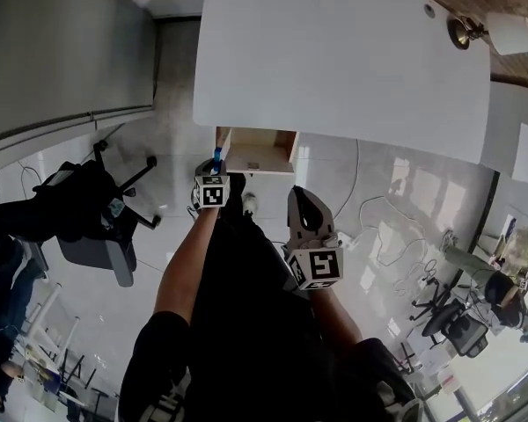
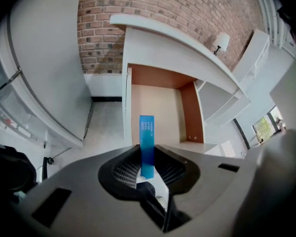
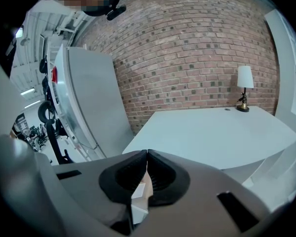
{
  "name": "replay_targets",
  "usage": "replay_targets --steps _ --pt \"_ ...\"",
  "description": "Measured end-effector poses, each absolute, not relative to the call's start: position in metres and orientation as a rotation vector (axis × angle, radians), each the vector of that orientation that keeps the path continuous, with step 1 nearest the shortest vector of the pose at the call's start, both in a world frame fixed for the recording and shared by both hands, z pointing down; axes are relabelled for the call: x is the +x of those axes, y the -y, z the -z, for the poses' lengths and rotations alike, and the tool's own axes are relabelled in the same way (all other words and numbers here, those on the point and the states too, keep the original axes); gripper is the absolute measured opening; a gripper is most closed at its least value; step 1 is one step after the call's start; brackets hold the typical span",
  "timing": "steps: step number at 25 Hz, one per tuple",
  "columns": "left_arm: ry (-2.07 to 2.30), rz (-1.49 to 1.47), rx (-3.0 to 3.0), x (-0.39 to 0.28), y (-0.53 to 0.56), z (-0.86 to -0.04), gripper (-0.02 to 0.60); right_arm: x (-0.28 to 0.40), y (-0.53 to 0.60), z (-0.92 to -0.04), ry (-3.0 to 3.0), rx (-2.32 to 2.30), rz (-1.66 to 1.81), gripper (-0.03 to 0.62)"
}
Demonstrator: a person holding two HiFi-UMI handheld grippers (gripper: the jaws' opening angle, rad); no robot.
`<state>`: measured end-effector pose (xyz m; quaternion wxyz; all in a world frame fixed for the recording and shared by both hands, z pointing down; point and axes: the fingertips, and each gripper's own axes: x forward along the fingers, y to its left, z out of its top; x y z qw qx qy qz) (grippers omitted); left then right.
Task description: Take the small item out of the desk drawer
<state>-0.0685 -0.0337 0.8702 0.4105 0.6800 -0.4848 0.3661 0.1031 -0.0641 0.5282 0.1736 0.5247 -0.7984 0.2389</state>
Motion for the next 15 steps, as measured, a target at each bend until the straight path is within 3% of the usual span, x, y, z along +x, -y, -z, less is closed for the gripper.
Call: replay_targets --steps 15 --pt "1.498 -0.540 2.049 -0.059 -0.068 -0.564 0.083 0.143 -0.060 -0.377 2.494 1.560 -0.433 0.026"
